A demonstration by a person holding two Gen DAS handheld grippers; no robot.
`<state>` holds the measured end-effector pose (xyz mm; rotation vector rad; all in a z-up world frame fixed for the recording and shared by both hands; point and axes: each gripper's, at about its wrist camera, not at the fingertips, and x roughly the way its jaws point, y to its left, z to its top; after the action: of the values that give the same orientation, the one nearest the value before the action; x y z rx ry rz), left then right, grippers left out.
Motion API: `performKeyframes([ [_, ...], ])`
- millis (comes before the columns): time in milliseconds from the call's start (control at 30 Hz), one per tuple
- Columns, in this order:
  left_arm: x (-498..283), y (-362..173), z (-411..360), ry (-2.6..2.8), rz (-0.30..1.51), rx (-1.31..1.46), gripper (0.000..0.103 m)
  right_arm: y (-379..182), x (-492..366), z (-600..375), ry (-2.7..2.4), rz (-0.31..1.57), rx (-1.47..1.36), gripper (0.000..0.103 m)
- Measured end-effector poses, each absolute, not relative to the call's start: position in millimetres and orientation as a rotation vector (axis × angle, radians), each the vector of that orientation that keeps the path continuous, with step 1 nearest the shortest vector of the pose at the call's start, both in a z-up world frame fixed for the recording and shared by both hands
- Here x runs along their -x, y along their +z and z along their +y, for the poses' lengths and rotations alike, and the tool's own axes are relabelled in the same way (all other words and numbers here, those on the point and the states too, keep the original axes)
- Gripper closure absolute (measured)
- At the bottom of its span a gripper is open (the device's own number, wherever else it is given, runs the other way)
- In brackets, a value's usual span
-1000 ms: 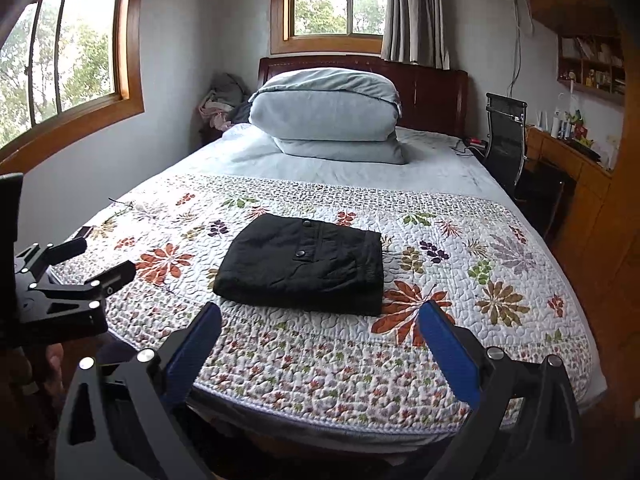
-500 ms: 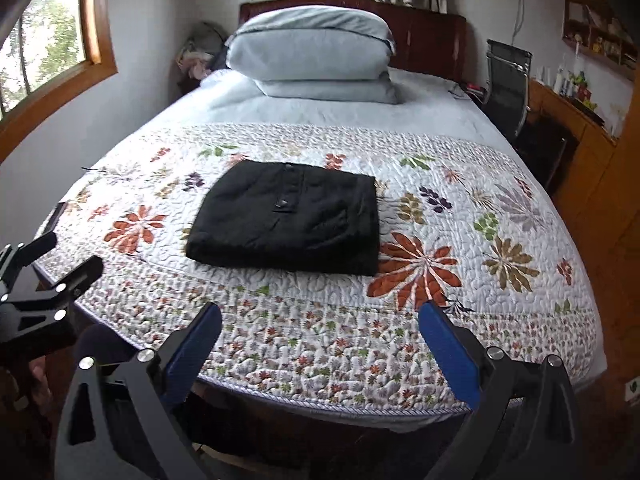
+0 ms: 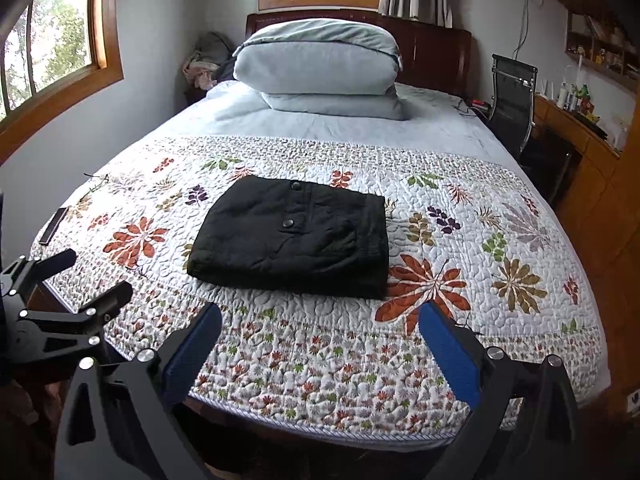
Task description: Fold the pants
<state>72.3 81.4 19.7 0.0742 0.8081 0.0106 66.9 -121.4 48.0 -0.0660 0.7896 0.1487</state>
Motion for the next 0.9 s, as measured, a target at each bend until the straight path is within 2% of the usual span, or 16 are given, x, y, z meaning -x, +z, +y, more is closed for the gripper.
performKeyframes([
  [533, -77.1, -1.5, 73.8, 0.017, 0.850, 0.010, 0.003, 36.8, -70.4, -120.1, 0.141, 0.790, 0.056, 0.004],
  [900, -73.7, 4.6, 66.3, 0.005, 0.837, 0.025, 0.003, 33.2, -66.6, -128.2, 0.146, 0.796, 0.027, 0.004],
])
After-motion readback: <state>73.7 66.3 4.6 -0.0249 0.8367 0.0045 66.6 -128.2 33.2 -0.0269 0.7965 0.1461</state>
